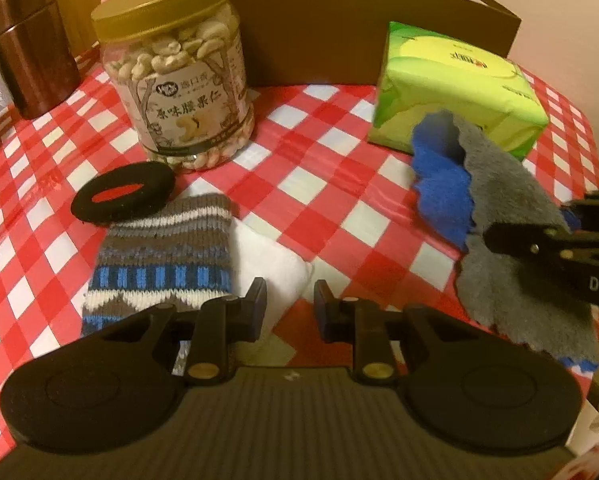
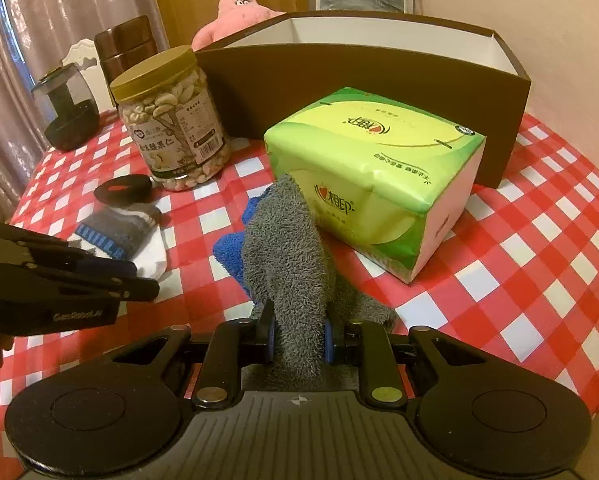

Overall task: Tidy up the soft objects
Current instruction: 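Lift the grey sock with the right tool while the left tool grasps the white tissue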

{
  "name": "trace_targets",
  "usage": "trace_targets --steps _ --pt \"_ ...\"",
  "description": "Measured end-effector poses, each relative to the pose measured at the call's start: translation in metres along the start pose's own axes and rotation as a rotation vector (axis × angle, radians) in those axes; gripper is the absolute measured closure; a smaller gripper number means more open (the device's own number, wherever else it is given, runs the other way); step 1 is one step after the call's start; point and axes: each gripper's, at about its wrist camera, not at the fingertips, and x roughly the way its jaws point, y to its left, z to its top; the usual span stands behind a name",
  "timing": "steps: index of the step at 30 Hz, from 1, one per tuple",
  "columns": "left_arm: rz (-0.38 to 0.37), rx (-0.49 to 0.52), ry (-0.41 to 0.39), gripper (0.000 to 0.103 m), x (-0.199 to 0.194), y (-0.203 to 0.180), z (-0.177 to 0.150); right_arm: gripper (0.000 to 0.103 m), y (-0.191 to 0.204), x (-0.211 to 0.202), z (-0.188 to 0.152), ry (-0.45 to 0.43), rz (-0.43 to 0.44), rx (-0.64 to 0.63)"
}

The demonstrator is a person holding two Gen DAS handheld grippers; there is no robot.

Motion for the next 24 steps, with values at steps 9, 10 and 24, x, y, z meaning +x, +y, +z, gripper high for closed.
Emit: trace_targets --steps 9,10,24 --pt "-0.024 -0.041 -0.013 0.103 -0.001 0.008 0.000 0.081 0.000 0.003 0.000 0.007 0.009 -0.006" --pt "-0.027 -0.037 -0.015 0.103 -0.002 0.007 -0.002 0.081 0.001 0.002 0.000 0.007 0.009 -0.006" --pt "-0.035 0.019 -0.017 0.096 -0.044 -0.014 -0.039 0.081 0.000 -0.008 -0.006 0.008 0.011 0.018"
